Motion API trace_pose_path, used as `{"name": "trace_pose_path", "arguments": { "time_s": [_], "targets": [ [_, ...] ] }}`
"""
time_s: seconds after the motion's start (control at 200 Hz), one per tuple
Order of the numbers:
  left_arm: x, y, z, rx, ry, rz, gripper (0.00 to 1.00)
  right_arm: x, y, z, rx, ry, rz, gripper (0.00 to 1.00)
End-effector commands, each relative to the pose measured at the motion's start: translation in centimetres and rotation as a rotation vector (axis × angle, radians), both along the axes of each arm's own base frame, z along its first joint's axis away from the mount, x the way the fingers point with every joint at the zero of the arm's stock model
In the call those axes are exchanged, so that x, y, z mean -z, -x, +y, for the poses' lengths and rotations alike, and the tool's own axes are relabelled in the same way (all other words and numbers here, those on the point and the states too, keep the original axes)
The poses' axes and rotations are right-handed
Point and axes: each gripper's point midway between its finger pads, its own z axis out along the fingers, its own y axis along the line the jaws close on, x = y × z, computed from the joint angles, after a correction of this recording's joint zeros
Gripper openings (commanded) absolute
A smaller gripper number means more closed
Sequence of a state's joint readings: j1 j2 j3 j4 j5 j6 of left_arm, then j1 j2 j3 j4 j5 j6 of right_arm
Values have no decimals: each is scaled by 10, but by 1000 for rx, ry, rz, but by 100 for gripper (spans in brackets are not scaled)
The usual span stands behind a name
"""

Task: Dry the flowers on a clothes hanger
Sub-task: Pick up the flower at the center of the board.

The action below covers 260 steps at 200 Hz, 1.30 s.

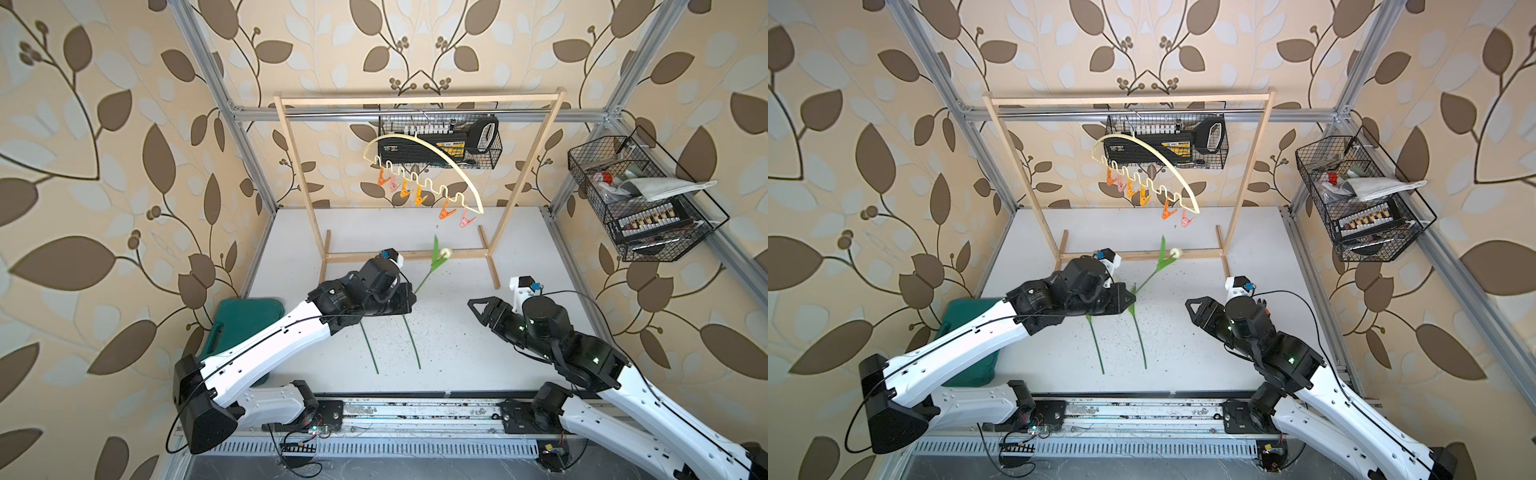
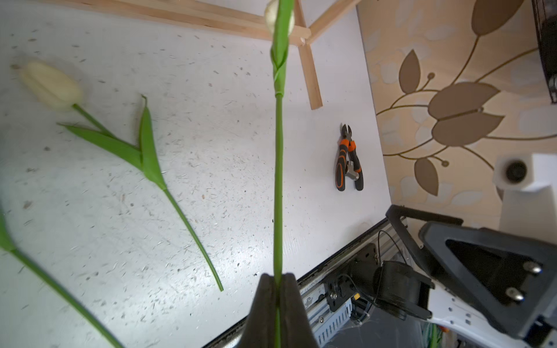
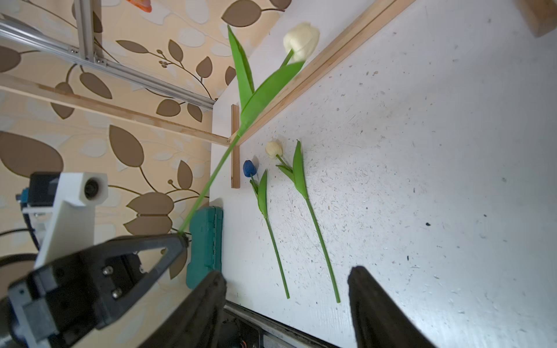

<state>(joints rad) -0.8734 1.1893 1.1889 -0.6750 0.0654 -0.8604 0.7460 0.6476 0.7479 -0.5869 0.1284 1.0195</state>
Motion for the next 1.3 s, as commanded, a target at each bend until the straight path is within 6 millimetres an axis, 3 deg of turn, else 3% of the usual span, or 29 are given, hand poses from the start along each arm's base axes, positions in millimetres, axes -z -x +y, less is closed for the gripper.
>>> {"name": "trace_pose_path", "arguments": {
  "time_s": [0.0,0.095,0.205,0.425,0.495,0.575,0.73,0.865,1.045,1.17,1.295],
  "targets": [
    [-1,33,32,-59,-61,211,0,-8,5,-4,-219,332,-140,65],
    [-8,52,36,-67,-48,334,0,-3,-2,2,-304,479,-113,71],
    [-7,75,37,-54,-43,483,0,-7,-3,36,-467,507,-247,71],
    [-20,106,35,14,8,693,0,-32,27,86,-701,359,-547,67],
    [-29,115,28,54,56,754,0,-37,34,98,-752,306,-580,61],
    [-40,123,22,88,79,815,0,-38,40,113,-818,270,-574,62],
    [-62,123,22,102,89,801,0,-36,50,139,-919,241,-587,63],
    [-67,122,22,106,83,791,0,-36,55,152,-967,236,-588,60],
    [-65,123,20,116,96,801,0,-39,52,157,-972,262,-602,53],
    [-67,123,19,123,105,796,0,-42,50,160,-975,268,-609,40],
    [-71,123,19,131,116,783,0,-44,53,163,-987,261,-614,39]
  ]
}}
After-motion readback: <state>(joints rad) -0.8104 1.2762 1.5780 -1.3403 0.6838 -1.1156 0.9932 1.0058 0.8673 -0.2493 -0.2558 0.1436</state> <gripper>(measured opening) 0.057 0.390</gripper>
